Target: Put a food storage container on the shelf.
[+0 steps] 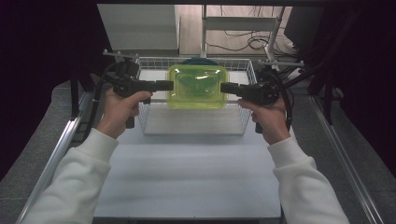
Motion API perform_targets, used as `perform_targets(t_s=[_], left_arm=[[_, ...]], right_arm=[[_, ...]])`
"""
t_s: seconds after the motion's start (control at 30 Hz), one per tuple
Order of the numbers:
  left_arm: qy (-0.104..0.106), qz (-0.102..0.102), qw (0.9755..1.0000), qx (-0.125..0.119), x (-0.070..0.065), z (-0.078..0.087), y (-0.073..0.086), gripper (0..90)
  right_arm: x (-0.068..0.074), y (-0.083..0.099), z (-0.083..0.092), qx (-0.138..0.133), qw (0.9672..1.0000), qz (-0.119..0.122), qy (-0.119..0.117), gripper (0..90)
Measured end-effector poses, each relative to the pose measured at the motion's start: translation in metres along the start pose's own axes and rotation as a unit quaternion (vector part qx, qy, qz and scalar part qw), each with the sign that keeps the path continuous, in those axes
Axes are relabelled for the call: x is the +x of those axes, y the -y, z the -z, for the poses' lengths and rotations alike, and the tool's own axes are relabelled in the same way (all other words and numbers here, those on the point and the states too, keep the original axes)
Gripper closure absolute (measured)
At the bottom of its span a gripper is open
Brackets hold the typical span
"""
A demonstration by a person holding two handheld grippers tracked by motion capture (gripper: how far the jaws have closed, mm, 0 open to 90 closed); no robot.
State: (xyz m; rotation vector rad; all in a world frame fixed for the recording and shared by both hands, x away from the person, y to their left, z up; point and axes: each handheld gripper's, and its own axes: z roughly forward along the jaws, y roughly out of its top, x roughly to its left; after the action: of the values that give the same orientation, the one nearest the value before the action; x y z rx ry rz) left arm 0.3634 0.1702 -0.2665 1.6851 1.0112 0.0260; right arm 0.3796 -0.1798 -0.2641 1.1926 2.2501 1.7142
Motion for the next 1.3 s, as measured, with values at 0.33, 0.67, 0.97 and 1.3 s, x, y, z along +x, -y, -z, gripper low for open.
perform_targets(t_s=[0.33,0.67,0.97,1.3], left_arm=[[-0.004,-0.003,1.0,-0.008,0.004,-0.002,-0.03,80.9],[-0.001,0.017,0.9998,-0.01,0.021,-0.014,-0.047,81.1],[0.001,0.046,0.9989,0.006,0.039,-0.034,-0.056,81.1],[0.015,0.081,0.9965,0.013,0.053,-0.045,-0.06,80.7]], right_arm=[[-0.003,-0.032,-0.004,-0.005,0.9999,0.005,0.01,78.6],[-0.014,-0.055,-0.013,0.006,0.9997,-0.002,0.024,78.6],[-0.036,-0.059,-0.026,0.024,0.9986,-0.039,0.027,78.6],[-0.051,-0.063,-0.032,0.04,0.9963,-0.072,0.026,78.0]])
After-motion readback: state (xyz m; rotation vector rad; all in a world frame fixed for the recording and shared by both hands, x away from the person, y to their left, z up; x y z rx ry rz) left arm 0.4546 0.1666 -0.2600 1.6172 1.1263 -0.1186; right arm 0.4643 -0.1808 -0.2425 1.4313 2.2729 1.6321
